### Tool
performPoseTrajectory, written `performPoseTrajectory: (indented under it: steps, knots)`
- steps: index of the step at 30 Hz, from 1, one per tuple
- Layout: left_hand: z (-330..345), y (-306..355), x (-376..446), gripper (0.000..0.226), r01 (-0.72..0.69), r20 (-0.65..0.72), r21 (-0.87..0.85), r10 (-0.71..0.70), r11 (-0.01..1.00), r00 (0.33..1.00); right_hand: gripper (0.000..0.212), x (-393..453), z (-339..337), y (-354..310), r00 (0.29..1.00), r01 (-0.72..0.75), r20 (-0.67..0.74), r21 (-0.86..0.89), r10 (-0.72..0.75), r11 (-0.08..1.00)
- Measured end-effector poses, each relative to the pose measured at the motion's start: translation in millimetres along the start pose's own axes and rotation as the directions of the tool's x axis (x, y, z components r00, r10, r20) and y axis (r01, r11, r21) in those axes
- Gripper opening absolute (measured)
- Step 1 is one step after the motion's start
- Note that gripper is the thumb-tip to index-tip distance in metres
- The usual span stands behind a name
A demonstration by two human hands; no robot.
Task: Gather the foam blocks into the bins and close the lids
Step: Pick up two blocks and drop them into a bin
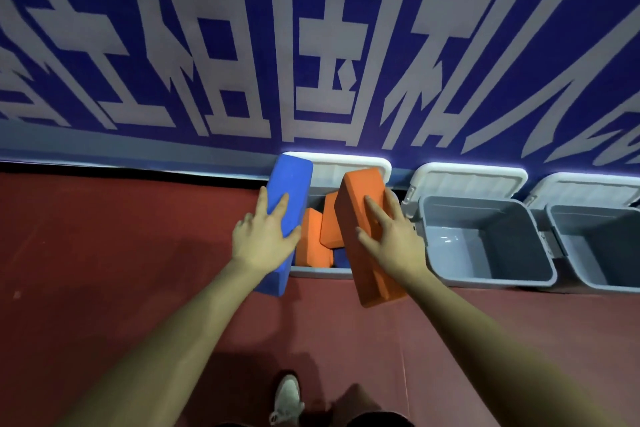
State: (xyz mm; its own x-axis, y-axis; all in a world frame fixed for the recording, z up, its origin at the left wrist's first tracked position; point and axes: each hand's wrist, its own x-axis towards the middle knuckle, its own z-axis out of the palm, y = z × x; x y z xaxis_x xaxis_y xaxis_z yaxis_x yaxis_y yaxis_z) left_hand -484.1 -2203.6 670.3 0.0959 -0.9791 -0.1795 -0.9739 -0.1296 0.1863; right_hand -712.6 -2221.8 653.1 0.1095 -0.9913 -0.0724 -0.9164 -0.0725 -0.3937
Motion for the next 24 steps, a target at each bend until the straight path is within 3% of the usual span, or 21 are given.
performPoseTrajectory:
  steps: [8, 13, 21, 24]
  knots:
    - [37.1, 12.8, 128.0, 0.066, 0.008, 0.041, -0.083, -0.005, 0.997, 0.999, 0.066, 127.3, 29.4, 36.6, 0.992, -0.056, 0.114, -0.002, 0.056, 0.998]
    - [69.7, 32.2, 193.7, 0.068, 0.035, 0.149, -0.029, -0.031, 0.999, 0.988, 0.066, 189.5, 59.1, 64.2, 0.982, -0.070, 0.180, 0.058, 0.059, 0.996]
    - [167.0, 41.2, 273.6, 0.069, 0.086, 0.207, -0.083, -0.067, 0.993, 0.976, 0.068, 255.2, 144.2, 111.0, 0.947, -0.114, 0.309, 0.052, 0.092, 0.992]
    - [219.4, 38.0, 300.7, 0.067, 0.049, 0.160, -0.148, -0.025, 0.988, 0.987, 0.068, 275.6, 191.4, 132.5, 0.940, -0.111, 0.330, 0.062, 0.084, 0.992]
